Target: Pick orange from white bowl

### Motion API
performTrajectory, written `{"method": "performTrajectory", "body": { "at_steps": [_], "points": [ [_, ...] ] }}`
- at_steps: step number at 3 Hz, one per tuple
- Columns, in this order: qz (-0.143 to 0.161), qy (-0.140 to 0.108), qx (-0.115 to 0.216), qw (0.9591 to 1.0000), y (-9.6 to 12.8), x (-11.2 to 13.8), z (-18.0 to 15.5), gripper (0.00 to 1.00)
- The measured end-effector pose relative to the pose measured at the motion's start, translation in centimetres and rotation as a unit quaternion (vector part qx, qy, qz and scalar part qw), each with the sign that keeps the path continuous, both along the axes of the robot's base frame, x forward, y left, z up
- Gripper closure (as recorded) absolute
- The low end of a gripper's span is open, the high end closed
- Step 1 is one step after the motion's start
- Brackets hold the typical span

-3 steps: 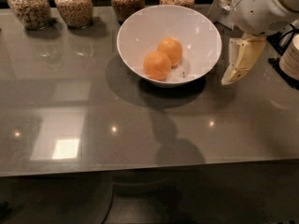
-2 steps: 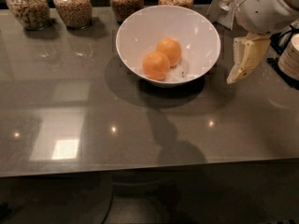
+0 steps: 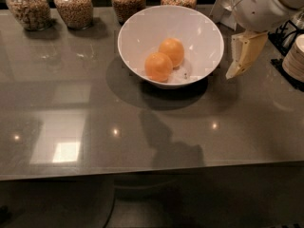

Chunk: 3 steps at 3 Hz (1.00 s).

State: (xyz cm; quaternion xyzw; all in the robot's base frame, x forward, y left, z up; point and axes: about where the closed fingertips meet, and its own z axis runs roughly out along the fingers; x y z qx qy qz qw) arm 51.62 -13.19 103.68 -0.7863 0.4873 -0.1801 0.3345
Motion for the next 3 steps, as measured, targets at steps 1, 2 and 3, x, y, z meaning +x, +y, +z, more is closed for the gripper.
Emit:
{"method": "performTrajectory", "body": {
  "at_steps": [1,2,3],
  "points": [
    [0.064,-0.062,-0.059,0.9943,2.5,1.9,1.0,0.0],
    [0.116,-0.085,-0.103,0.9843,5.0,3.9,1.1,0.0],
    [0.148,-0.078,-0.125,0.978,6.8,5.8,0.1,0.0]
  ]
}}
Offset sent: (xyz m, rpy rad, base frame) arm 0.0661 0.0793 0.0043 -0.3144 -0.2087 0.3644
